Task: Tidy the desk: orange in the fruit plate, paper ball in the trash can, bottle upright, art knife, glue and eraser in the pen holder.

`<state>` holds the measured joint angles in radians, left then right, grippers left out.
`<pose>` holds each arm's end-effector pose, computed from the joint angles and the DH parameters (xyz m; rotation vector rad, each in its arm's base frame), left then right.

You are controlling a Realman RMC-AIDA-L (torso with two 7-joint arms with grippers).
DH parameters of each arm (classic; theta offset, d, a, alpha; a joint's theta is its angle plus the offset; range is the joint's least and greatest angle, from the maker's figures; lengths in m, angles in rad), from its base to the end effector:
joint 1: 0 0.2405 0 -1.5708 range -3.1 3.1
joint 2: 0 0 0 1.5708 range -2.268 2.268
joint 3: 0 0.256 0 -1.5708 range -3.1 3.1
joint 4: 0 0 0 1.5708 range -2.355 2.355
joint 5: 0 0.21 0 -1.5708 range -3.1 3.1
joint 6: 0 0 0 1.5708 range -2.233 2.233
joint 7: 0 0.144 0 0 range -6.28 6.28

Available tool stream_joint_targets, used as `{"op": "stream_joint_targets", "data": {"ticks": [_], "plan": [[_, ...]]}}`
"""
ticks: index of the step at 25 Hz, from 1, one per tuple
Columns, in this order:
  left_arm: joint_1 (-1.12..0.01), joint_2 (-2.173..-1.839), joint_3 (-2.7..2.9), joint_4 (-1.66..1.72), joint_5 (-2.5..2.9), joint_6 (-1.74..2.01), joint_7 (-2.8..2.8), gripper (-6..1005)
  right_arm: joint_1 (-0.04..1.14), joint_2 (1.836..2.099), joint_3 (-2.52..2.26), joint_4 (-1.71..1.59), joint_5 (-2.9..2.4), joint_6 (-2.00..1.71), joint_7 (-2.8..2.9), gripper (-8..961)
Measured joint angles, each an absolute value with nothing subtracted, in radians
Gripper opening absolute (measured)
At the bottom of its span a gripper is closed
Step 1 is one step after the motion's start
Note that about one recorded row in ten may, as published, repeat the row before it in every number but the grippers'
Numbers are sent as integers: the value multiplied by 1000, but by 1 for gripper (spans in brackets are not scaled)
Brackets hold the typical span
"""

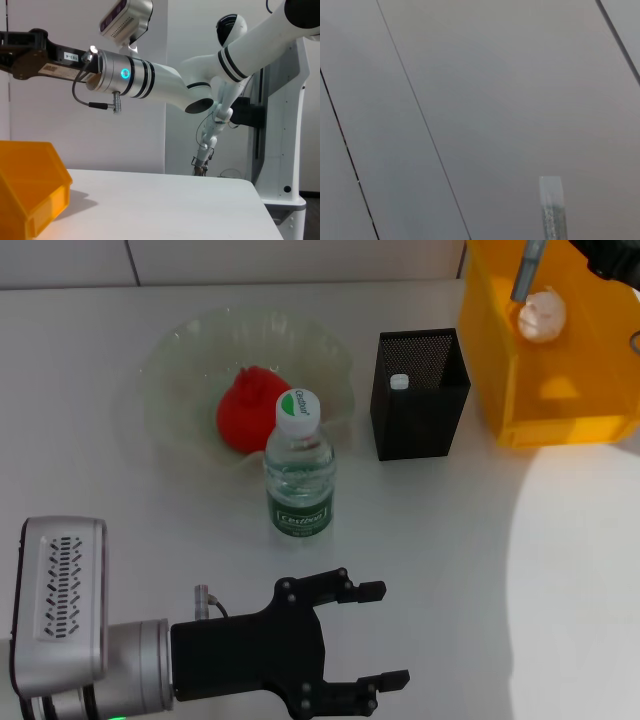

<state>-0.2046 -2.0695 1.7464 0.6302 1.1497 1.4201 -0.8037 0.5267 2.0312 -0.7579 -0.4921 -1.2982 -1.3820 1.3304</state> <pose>-0.2445 0.2121 -0.0955 -2.8649 -0.1117 -0.9720 0.2507 0.3760 0.0528 -2.1066 0.7135 1.2504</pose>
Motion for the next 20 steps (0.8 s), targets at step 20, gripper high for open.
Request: {"op": "stream_joint_targets", "data": {"ticks": [20], "plan": [[-203, -2071, 1748, 611, 1146, 1425, -790, 786, 629, 2082, -842, -337, -1304, -1234, 1028, 130]]}}
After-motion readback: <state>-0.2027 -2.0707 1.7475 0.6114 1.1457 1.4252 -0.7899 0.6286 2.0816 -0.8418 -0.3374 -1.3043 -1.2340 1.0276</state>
